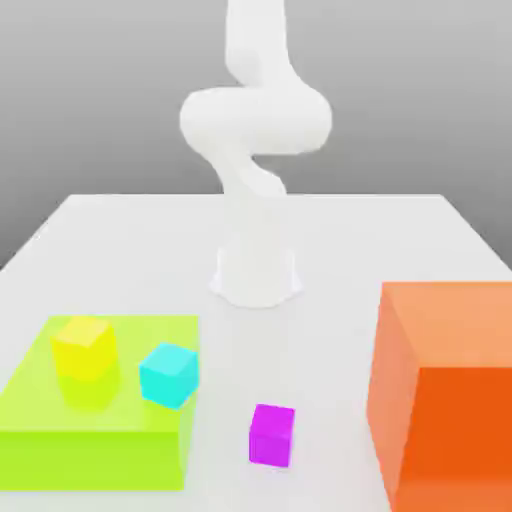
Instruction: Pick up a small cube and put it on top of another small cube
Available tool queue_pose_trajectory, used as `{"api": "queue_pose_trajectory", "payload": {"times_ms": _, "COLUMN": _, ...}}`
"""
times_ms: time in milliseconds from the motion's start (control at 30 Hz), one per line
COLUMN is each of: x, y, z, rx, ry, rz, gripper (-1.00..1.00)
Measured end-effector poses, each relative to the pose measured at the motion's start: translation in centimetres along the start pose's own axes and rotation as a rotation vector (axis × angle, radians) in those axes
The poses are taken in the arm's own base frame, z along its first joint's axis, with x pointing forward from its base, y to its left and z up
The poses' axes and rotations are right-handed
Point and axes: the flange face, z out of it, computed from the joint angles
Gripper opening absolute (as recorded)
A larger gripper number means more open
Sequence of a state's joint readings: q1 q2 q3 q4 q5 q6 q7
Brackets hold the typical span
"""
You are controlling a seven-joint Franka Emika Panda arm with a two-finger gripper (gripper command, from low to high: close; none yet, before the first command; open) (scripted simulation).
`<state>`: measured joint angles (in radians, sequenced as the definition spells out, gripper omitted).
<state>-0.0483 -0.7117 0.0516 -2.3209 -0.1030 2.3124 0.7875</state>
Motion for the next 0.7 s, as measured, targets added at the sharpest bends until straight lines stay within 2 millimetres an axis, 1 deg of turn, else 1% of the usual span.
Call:
{"api": "queue_pose_trajectory", "payload": {"times_ms": 67, "x": -0.8, "y": -0.1, "z": 4.5, "rx": -0.112, "ry": -0.013, "rz": -0.088, "gripper": 0.00}}
{"api": "queue_pose_trajectory", "payload": {"times_ms": 167, "x": -2.1, "y": 0.7, "z": 10.9, "rx": -0.254, "ry": -0.055, "rz": -0.213, "gripper": 0.00}}
{"api": "queue_pose_trajectory", "payload": {"times_ms": 300, "x": -4.3, "y": 3.1, "z": 18.9, "rx": -0.402, "ry": -0.150, "rz": -0.377, "gripper": 0.00}}
{"api": "queue_pose_trajectory", "payload": {"times_ms": 400, "x": -6.4, "y": 5.5, "z": 24.2, "rx": -0.478, "ry": -0.244, "rz": -0.496, "gripper": 0.00}}
{"api": "queue_pose_trajectory", "payload": {"times_ms": 500, "x": -8.9, "y": 8.1, "z": 28.7, "rx": -0.521, "ry": -0.350, "rz": -0.613, "gripper": 0.00}}
{"api": "queue_pose_trajectory", "payload": {"times_ms": 567, "x": -10.7, "y": 9.8, "z": 31.2, "rx": -0.530, "ry": -0.423, "rz": -0.687, "gripper": 0.00}}
{"api": "queue_pose_trajectory", "payload": {"times_ms": 700, "x": -14.5, "y": 13.0, "z": 35.1, "rx": -0.501, "ry": -0.567, "rz": -0.825, "gripper": 0.00}}
